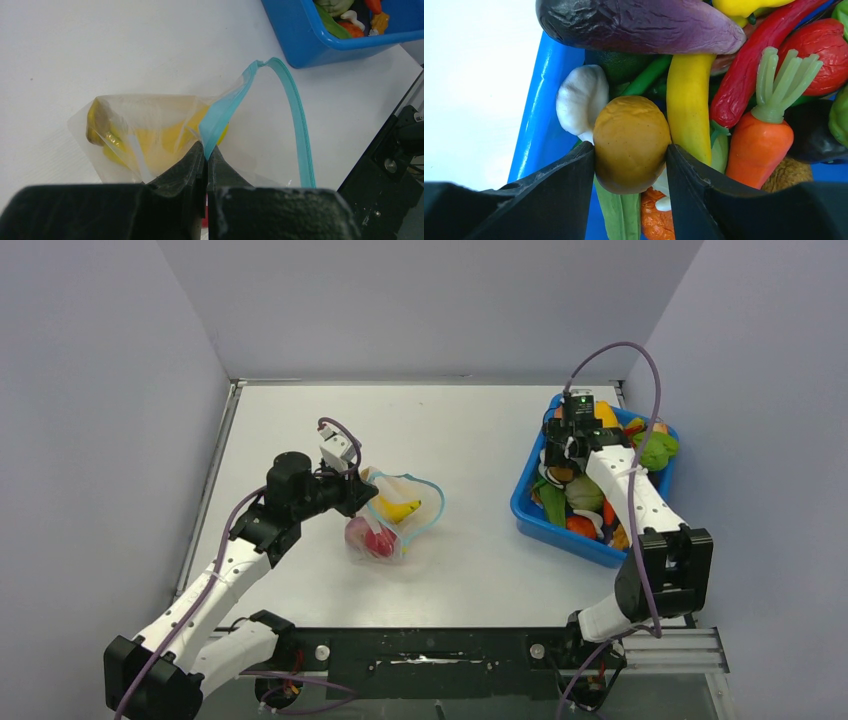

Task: Place the food in the zip-top bag and seal the zipper
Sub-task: Pick up the fake fruit from the bin.

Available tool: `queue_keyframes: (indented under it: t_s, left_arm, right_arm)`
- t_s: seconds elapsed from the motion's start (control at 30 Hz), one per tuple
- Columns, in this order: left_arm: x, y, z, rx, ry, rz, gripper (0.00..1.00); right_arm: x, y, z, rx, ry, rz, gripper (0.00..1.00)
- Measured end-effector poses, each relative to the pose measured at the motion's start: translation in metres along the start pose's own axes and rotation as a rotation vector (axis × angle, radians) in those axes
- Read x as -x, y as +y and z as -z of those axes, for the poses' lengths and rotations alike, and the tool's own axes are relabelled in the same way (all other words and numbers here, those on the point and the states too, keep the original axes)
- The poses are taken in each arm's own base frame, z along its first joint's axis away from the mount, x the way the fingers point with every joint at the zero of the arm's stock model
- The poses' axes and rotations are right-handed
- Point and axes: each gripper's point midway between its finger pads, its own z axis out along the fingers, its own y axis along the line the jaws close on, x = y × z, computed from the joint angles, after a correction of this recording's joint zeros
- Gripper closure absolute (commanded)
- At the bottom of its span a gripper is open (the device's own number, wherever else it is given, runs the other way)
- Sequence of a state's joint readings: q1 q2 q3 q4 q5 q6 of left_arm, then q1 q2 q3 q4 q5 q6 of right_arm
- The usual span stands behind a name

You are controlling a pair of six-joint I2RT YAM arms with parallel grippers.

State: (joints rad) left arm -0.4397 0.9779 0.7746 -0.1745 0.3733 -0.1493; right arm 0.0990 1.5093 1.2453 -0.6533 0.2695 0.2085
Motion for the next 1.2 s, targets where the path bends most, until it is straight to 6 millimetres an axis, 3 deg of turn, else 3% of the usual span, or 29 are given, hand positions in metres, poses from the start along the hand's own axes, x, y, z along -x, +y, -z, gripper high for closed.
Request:
queue_keyframes:
  t_s: [0.23, 0.7, 0.93, 1.2]
  left_arm:
    - [0.001, 0.0, 0.001, 0.002, -0.003, -0.001, 1.0]
    - [0.002, 0.0, 0.001, 0.002, -0.006, -0.003, 1.0]
    - [0.002, 0.0, 0.002, 0.006, -0.009, -0.003, 1.0]
    - [0.003, -0.002, 0.002, -0.008, -0.013, 0.012, 1.0]
  right_arm:
    - [0.002, 0.0, 0.015, -0.015, -0.025, 0.013, 0.63]
    - [0.012, 0.023, 0.08, 0.0, -0.115, 0.076, 0.65]
    - [0.018, 0.045, 0.131, 0.195, -0.224, 0.049, 0.66]
    - [0.015, 0.095, 0.186, 0.511, -0.349, 0.06, 0.66]
